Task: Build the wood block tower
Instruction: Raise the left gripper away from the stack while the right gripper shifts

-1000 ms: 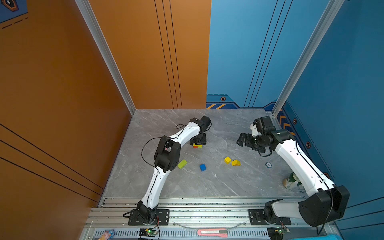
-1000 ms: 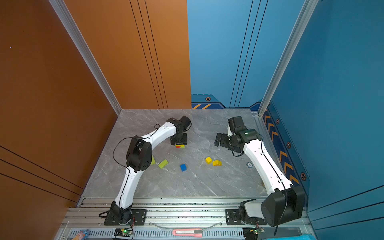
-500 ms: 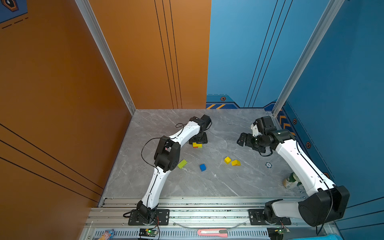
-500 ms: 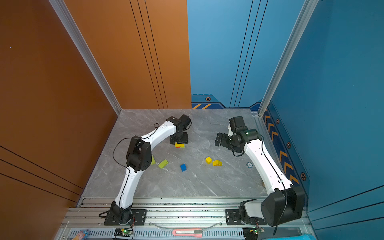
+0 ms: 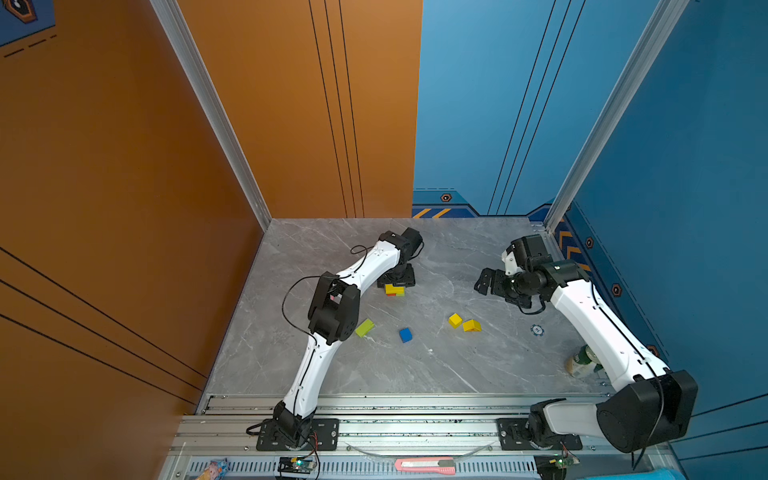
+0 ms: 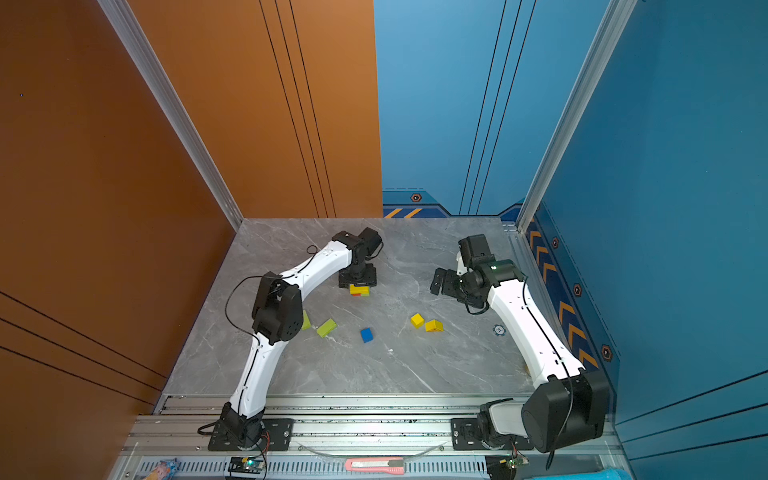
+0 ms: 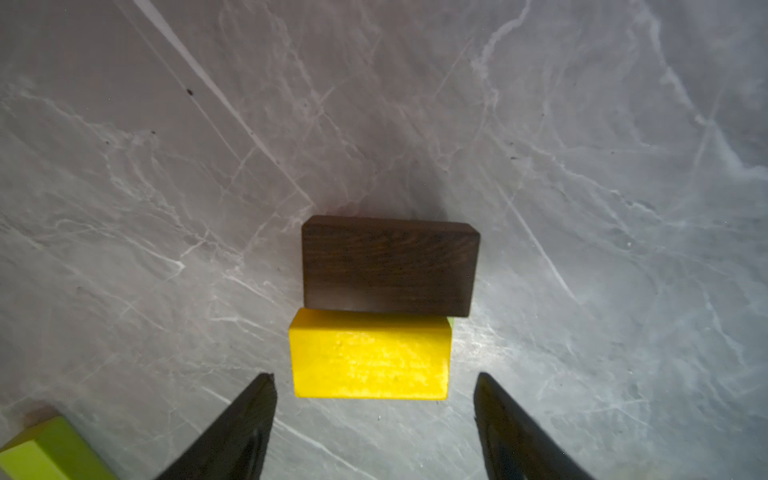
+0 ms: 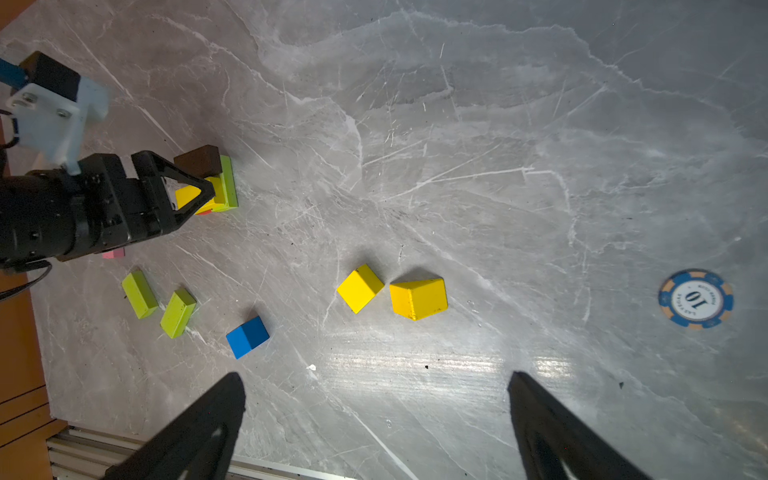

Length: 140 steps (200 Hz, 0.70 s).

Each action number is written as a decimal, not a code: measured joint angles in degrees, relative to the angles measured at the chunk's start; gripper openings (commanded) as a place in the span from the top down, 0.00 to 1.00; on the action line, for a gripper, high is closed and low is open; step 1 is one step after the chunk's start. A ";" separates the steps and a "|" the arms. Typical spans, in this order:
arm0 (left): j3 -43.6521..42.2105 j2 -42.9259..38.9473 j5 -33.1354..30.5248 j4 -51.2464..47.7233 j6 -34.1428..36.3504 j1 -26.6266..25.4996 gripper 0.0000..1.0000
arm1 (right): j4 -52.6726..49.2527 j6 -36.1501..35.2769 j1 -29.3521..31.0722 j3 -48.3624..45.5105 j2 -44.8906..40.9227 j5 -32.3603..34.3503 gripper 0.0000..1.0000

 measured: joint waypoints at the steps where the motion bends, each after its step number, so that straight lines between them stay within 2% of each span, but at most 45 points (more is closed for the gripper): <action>1: 0.00 -0.02 0.00 0.00 0.00 0.00 0.22 | 0.00 0.00 -0.02 0.00 0.00 0.00 0.00; 83: -0.11 -7.39 -1.14 -1.05 -0.11 0.07 0.21 | 0.15 -0.85 0.13 3.89 3.19 -1.49 0.00; 140: -3.30 -13.25 -2.78 -1.05 0.31 0.94 0.20 | 0.22 -0.81 2.89 5.88 5.64 -1.49 0.00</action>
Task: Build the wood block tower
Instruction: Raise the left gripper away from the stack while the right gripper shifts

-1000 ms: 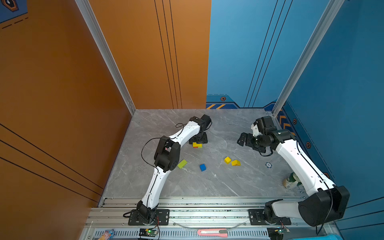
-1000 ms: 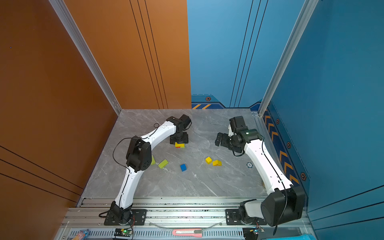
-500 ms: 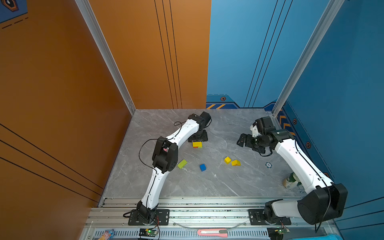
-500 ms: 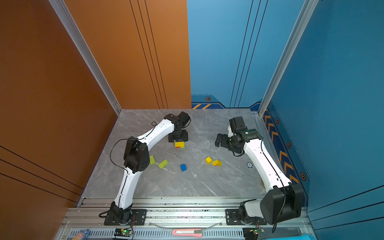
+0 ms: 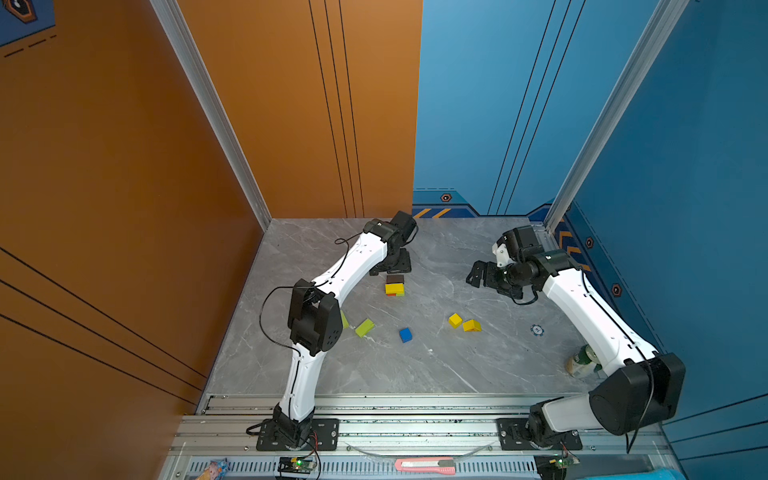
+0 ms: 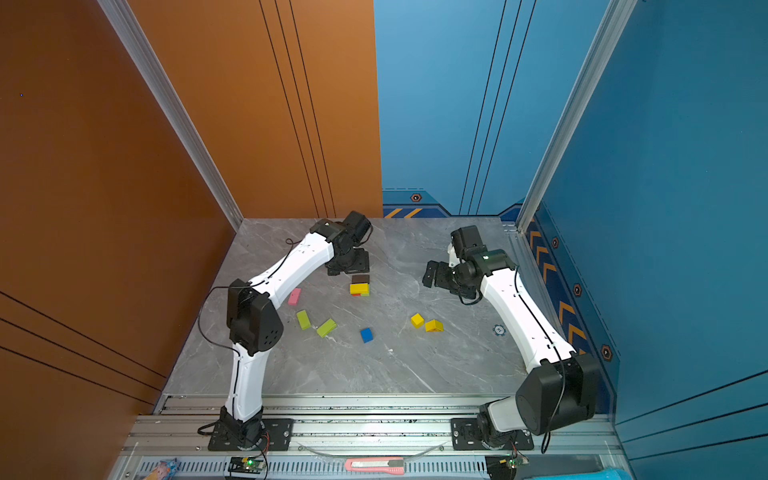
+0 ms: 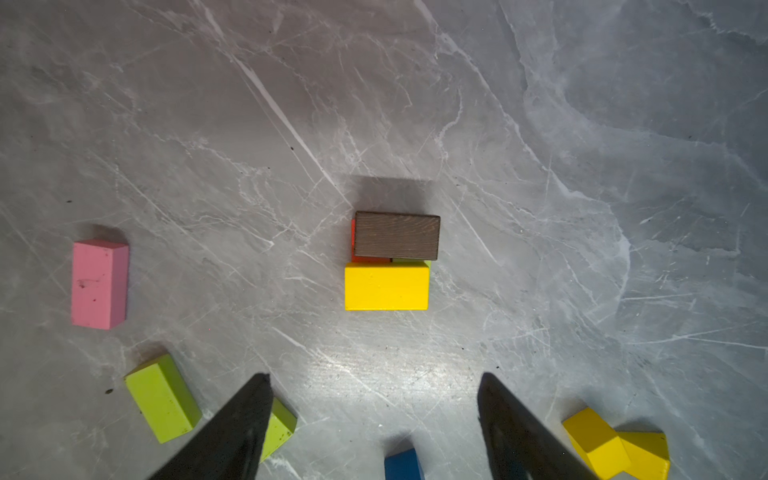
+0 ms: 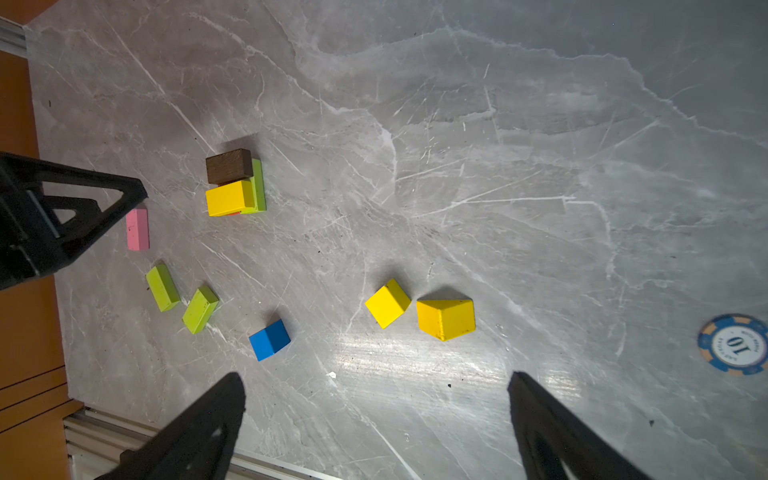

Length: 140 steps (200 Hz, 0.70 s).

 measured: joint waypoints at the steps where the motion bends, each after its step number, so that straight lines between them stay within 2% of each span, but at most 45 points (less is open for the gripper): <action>1: -0.22 -0.20 -0.02 0.02 0.04 0.04 0.20 | 0.00 0.00 0.07 0.04 0.07 0.00 0.00; 81: -8.35 -12.72 -6.49 0.13 4.17 1.05 0.15 | 0.94 1.31 6.01 4.17 5.55 0.46 0.00; 98: -11.80 -16.20 -8.26 1.18 5.31 1.07 0.15 | 0.94 1.49 7.43 6.16 7.63 0.52 0.00; 103: -13.07 -17.31 -8.72 1.60 5.73 1.11 0.10 | 1.07 1.51 7.72 6.73 8.17 0.52 0.00; 140: -19.82 -23.98 -9.53 4.11 6.71 2.67 0.09 | 1.51 1.57 10.80 11.19 12.59 0.90 0.00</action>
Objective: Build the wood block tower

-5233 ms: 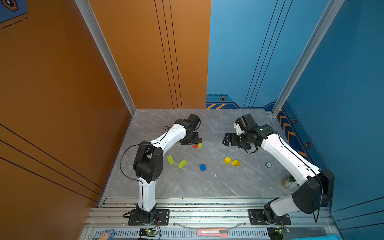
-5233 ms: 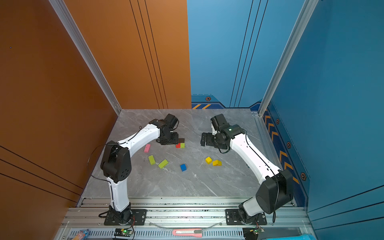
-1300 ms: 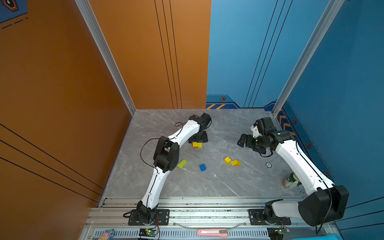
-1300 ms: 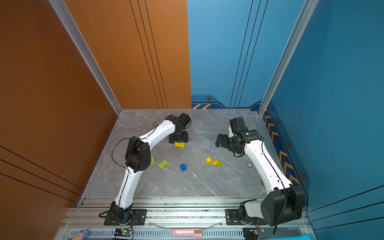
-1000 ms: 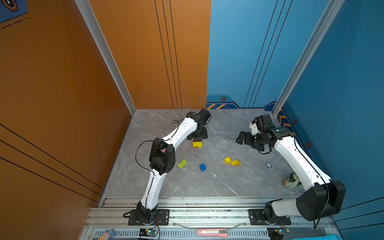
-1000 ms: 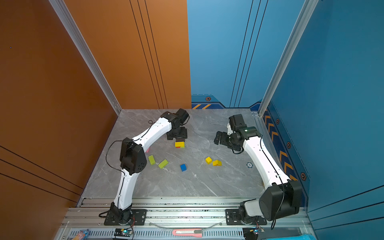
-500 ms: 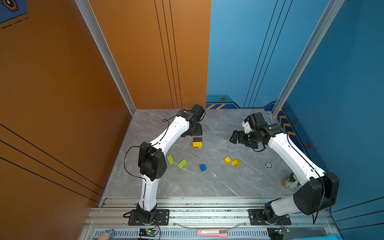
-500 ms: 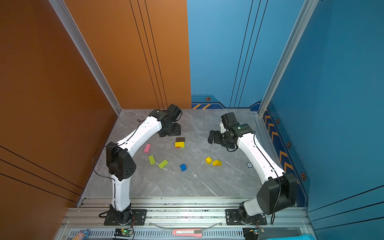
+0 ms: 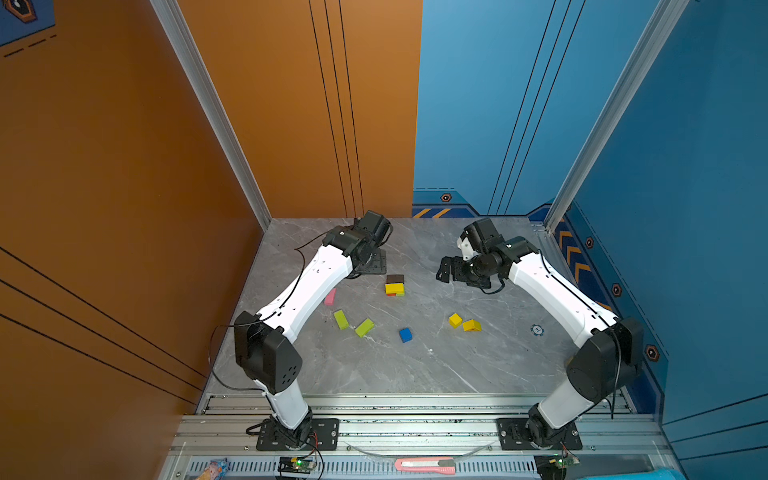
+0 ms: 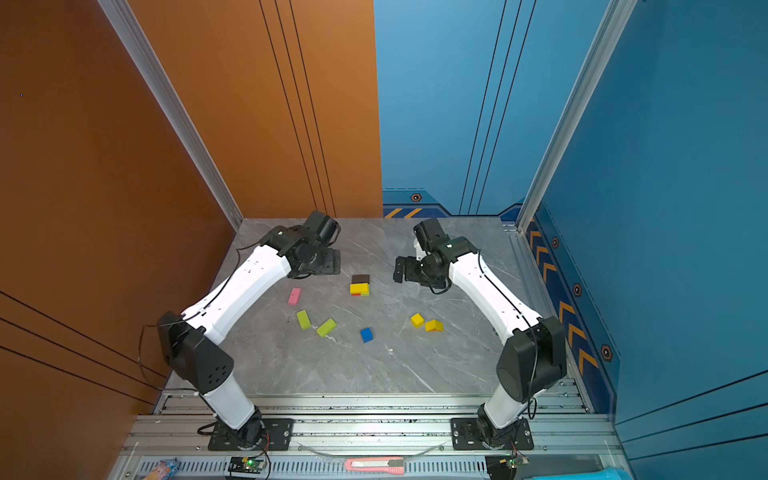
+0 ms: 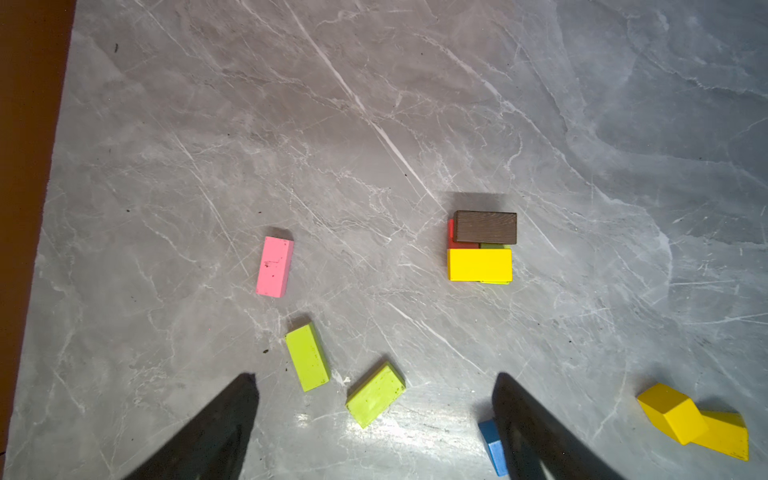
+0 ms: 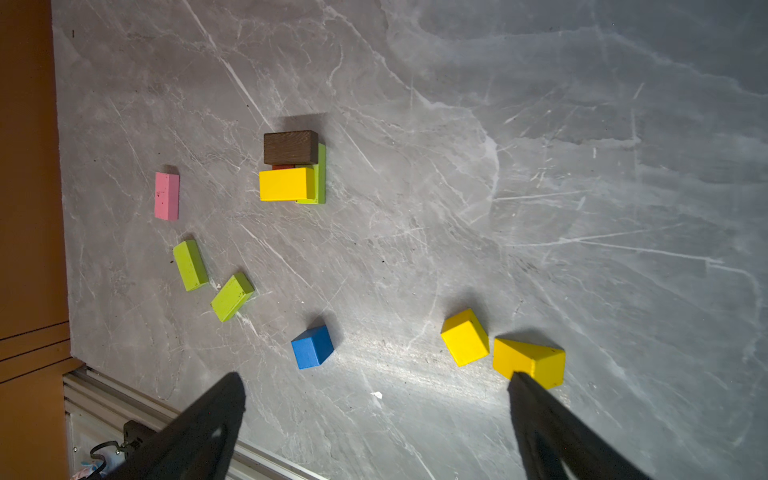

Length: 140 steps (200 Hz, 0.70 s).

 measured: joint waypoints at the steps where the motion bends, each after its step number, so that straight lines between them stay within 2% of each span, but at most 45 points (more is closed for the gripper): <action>1: -0.11 -0.11 0.02 0.00 -0.02 0.04 0.09 | 0.02 0.02 0.07 0.09 0.09 0.00 0.00; 38: -6.56 -4.46 1.22 3.17 -0.04 1.09 0.11 | -0.04 0.20 2.32 4.31 4.87 0.04 0.00; 77: -15.76 -5.38 5.35 8.68 -3.15 -0.04 0.12 | -1.27 0.09 2.95 4.37 5.01 0.96 0.00; 106: -17.51 -1.49 6.93 12.15 -5.03 -3.56 0.13 | -2.34 -0.26 2.34 1.88 1.53 2.38 0.00; 140: -14.32 8.22 7.85 14.88 -5.22 -6.27 0.12 | -4.24 -0.31 0.09 -1.20 -5.31 3.67 0.00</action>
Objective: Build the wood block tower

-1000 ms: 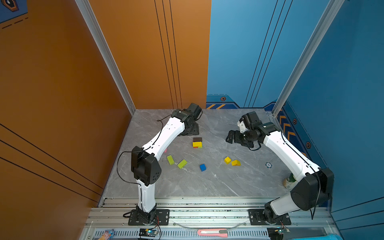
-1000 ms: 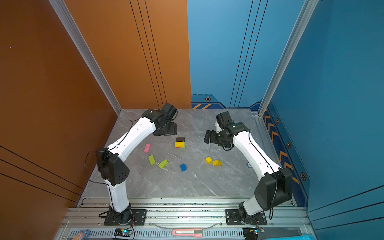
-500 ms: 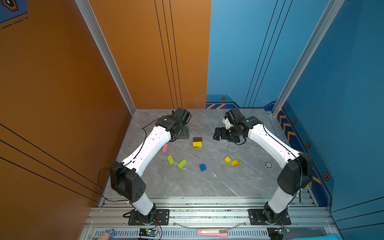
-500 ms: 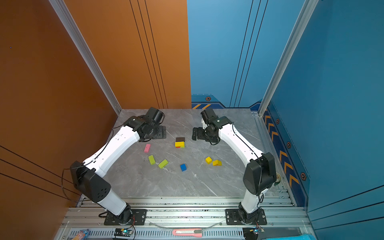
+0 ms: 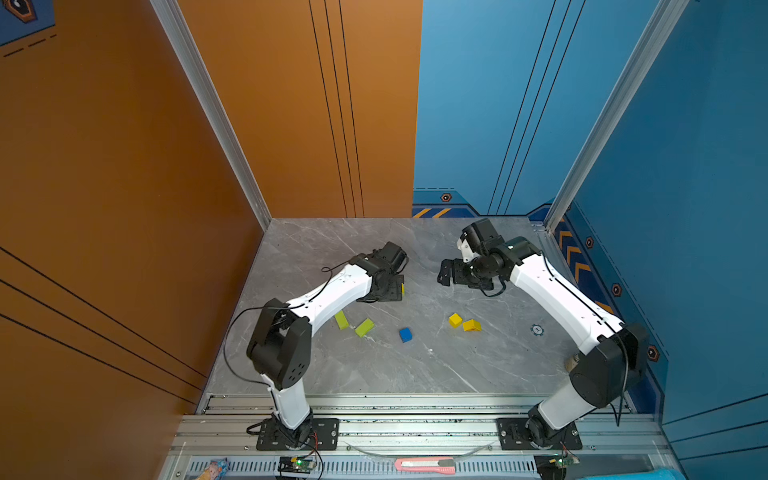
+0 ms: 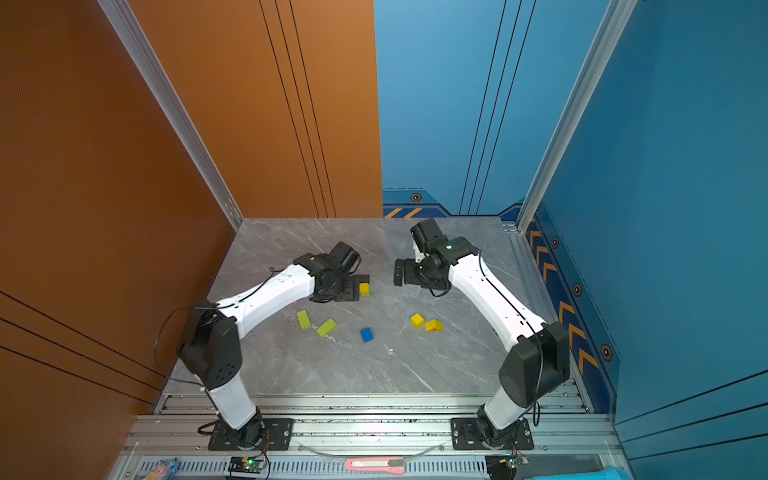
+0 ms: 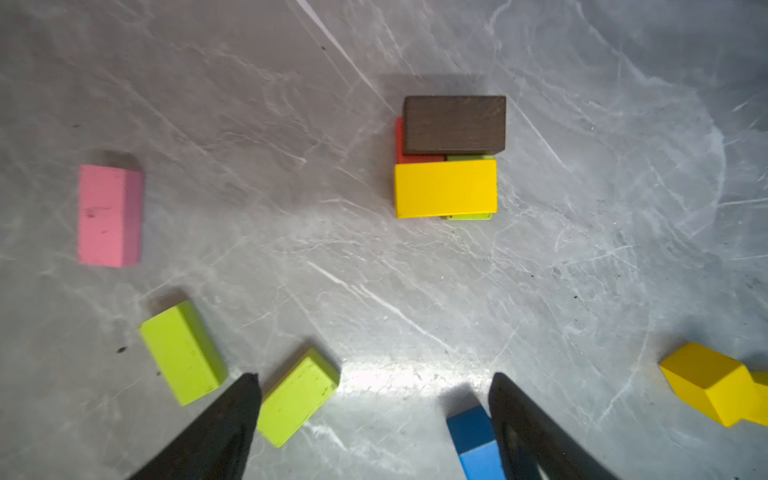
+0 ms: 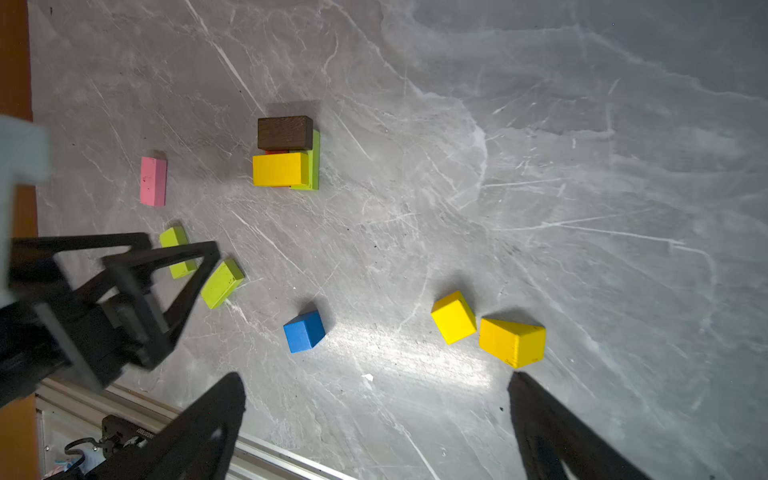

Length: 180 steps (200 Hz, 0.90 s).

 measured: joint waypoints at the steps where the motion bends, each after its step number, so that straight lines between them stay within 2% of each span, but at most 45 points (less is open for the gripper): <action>1: 0.00 0.00 0.00 0.00 0.00 0.00 0.13 | 0.00 0.00 0.00 0.00 0.00 0.00 0.00; 28: 3.87 7.13 0.33 0.96 0.02 -0.28 0.12 | -0.68 0.00 -2.32 -1.92 -4.26 0.55 0.00; 70: 9.64 13.18 1.49 1.25 0.22 -0.28 0.13 | -1.46 0.00 -5.44 -5.05 -6.95 1.07 0.00; 119: 14.80 17.11 2.43 1.18 0.26 -0.15 0.12 | -1.64 0.00 -7.91 -6.54 -7.82 1.44 0.00; 180: 16.74 18.56 2.40 0.55 0.26 0.17 0.13 | -1.64 -0.07 -9.81 -6.78 -8.00 1.42 0.00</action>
